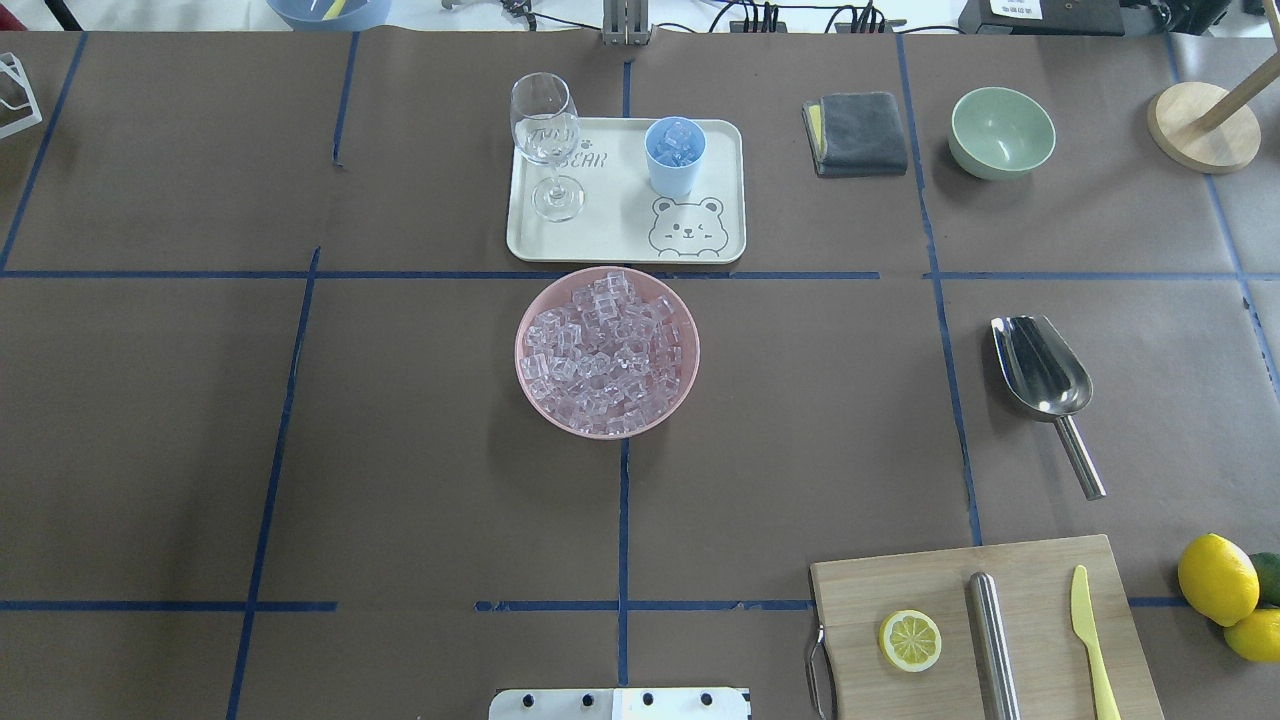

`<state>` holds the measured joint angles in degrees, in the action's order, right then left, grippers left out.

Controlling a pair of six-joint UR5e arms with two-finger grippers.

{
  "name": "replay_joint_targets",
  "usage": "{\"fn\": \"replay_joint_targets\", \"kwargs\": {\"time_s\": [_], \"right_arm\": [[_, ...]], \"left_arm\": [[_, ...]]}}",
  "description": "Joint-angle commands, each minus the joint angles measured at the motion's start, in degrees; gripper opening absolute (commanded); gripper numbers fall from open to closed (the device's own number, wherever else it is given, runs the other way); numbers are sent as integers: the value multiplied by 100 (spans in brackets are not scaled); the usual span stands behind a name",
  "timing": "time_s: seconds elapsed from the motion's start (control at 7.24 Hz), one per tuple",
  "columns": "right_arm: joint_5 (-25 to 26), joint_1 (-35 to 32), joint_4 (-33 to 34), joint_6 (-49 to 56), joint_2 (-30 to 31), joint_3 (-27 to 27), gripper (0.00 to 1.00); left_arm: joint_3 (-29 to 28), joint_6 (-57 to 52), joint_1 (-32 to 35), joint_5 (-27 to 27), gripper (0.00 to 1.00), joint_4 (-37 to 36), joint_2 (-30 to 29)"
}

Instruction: Put ice in cup with scoop

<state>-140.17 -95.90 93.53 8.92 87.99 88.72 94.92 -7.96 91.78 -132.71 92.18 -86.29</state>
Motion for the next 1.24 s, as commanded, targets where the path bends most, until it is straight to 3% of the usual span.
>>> {"fn": "replay_joint_targets", "kwargs": {"time_s": [0.0,1.11], "right_arm": [[-19,-148,-63,-397,349,223,100],[42,-139,-63,-461,483,295,100]], "left_arm": [[0,-4,7,0,100,1,7],[-61,57,-2,-113,100,54,-11]]}}
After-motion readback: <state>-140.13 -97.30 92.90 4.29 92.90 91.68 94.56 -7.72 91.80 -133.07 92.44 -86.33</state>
